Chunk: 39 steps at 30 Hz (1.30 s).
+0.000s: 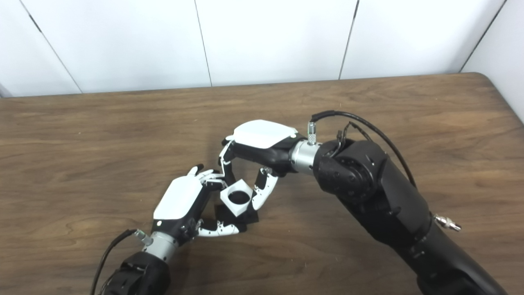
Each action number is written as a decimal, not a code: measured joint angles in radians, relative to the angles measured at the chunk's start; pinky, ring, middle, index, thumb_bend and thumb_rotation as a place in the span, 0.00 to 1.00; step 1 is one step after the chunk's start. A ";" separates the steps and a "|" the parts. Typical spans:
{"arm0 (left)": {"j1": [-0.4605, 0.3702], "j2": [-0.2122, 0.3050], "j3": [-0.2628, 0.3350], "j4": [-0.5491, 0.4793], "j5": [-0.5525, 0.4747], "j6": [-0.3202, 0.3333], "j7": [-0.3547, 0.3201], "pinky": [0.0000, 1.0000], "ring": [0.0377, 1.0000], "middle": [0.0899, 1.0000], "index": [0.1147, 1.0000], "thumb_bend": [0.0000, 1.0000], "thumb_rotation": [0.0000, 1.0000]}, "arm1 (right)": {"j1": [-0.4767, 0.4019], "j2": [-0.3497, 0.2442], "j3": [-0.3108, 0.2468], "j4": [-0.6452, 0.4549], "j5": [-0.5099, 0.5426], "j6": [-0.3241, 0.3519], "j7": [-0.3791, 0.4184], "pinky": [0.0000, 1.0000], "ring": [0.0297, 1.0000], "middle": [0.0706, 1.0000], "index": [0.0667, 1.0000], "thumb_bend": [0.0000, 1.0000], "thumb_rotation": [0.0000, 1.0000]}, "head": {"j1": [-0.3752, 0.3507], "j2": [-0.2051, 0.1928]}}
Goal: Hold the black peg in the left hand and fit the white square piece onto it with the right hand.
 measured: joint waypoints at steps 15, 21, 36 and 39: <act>0.000 0.000 0.000 0.000 -0.002 0.002 -0.001 1.00 0.87 0.76 0.42 0.52 0.06 | 0.011 0.002 -0.011 0.031 -0.006 -0.026 -0.020 0.99 0.94 0.78 0.45 0.52 0.13 | -0.006 0.003; 0.000 0.000 0.000 -0.003 -0.002 0.006 -0.004 1.00 0.87 0.77 0.42 0.52 0.06 | 0.021 0.000 -0.011 0.031 -0.007 -0.037 -0.021 0.99 0.94 0.78 0.45 0.52 0.13 | -0.014 0.011; 0.001 0.000 0.000 -0.004 -0.006 0.006 -0.005 1.00 0.87 0.76 0.42 0.52 0.06 | 0.031 0.000 -0.010 0.031 -0.014 -0.039 -0.022 0.96 0.93 0.77 0.45 0.52 0.13 | -0.014 0.017; 0.001 0.000 0.000 -0.005 -0.005 0.006 -0.007 1.00 0.87 0.76 0.42 0.52 0.06 | 0.036 0.000 -0.010 0.031 -0.019 -0.039 -0.024 0.96 0.93 0.77 0.45 0.52 0.13 | -0.020 0.017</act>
